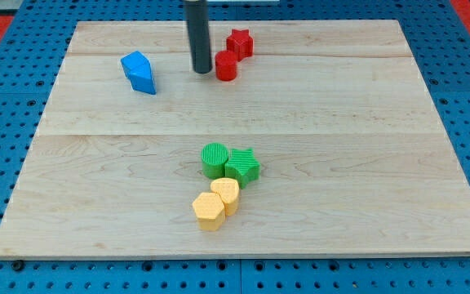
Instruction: Move arm to the right of the red circle
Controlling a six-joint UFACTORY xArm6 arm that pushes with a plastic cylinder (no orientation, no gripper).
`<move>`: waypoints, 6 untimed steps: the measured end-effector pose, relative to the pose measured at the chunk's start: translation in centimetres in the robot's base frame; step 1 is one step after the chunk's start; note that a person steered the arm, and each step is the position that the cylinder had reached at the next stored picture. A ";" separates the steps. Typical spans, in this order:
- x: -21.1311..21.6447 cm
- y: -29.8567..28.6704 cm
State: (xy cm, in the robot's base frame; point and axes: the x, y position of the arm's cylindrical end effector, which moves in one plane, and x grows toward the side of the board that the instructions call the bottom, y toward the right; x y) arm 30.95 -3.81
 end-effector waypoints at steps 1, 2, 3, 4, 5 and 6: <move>0.6 2.6; 4.0 -0.7; 4.3 8.1; 3.6 15.5; -1.0 15.8; -4.4 16.7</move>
